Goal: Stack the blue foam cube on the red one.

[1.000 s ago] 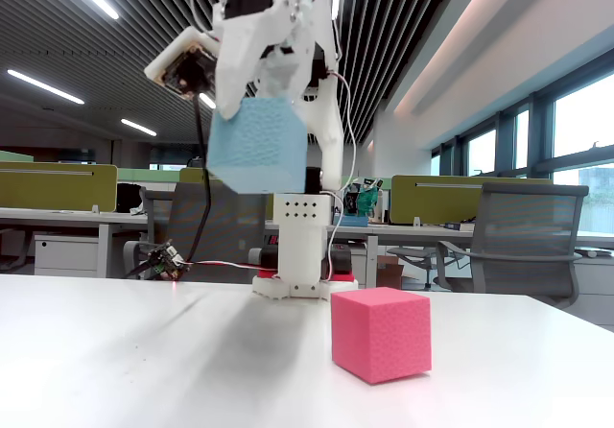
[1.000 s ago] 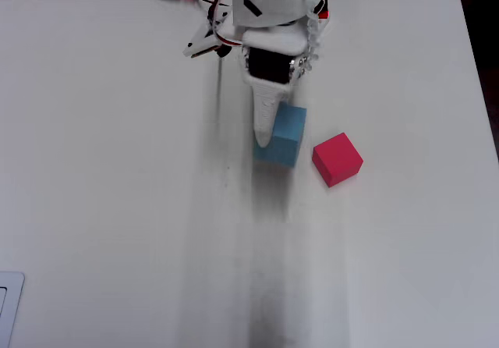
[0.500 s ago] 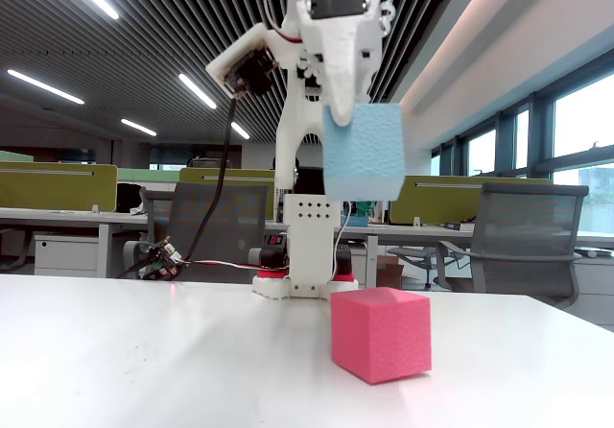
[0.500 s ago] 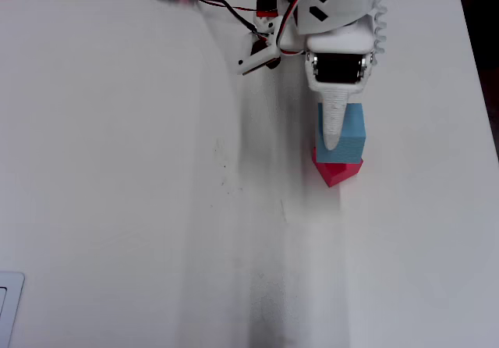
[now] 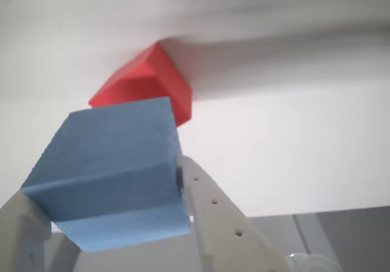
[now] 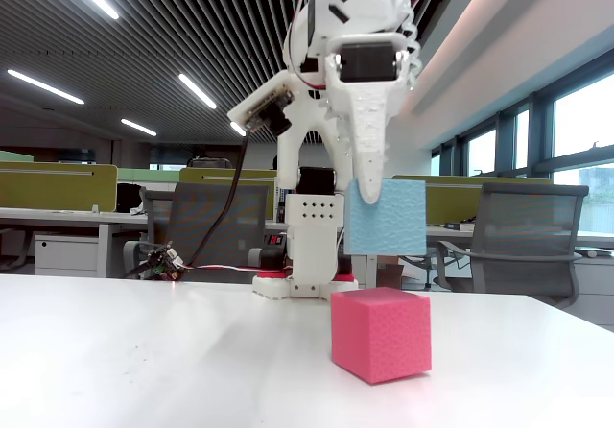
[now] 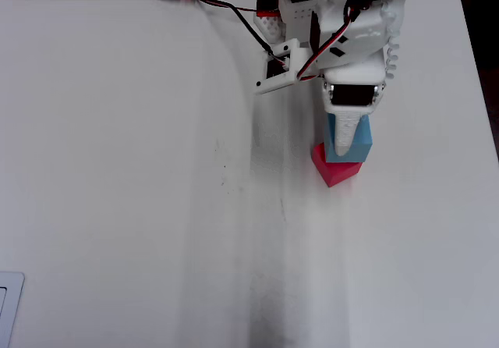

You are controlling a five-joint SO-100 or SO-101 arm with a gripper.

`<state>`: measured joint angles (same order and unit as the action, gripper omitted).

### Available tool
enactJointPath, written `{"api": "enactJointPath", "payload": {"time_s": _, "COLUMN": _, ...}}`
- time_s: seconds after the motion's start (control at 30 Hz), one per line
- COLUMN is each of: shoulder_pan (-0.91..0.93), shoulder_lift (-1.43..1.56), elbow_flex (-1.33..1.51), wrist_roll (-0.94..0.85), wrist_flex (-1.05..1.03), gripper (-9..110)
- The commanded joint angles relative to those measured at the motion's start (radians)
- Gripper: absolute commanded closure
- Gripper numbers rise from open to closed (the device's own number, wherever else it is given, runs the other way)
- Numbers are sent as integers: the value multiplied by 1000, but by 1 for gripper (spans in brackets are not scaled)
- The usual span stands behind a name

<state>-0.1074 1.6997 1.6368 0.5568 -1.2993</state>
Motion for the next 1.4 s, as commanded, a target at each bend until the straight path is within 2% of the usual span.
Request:
{"api": "enactJointPath", "payload": {"time_s": 0.0, "shoulder_pan": 6, "shoulder_lift": -11, "elbow_flex": 8, "wrist_roll": 3, "wrist_flex": 20, "gripper": 79}}
{"api": "enactJointPath", "payload": {"time_s": 0.57, "shoulder_pan": 23, "shoulder_lift": -52, "elbow_flex": 74, "wrist_roll": 3, "wrist_flex": 95, "gripper": 78}}
{"api": "enactJointPath", "payload": {"time_s": 1.03, "shoulder_pan": 28, "shoulder_lift": -3, "elbow_flex": 34, "wrist_roll": 3, "wrist_flex": 46, "gripper": 63}}
{"api": "enactJointPath", "payload": {"time_s": 1.37, "shoulder_pan": 18, "shoulder_lift": 107, "elbow_flex": 23, "wrist_roll": 3, "wrist_flex": -3, "gripper": 62}}
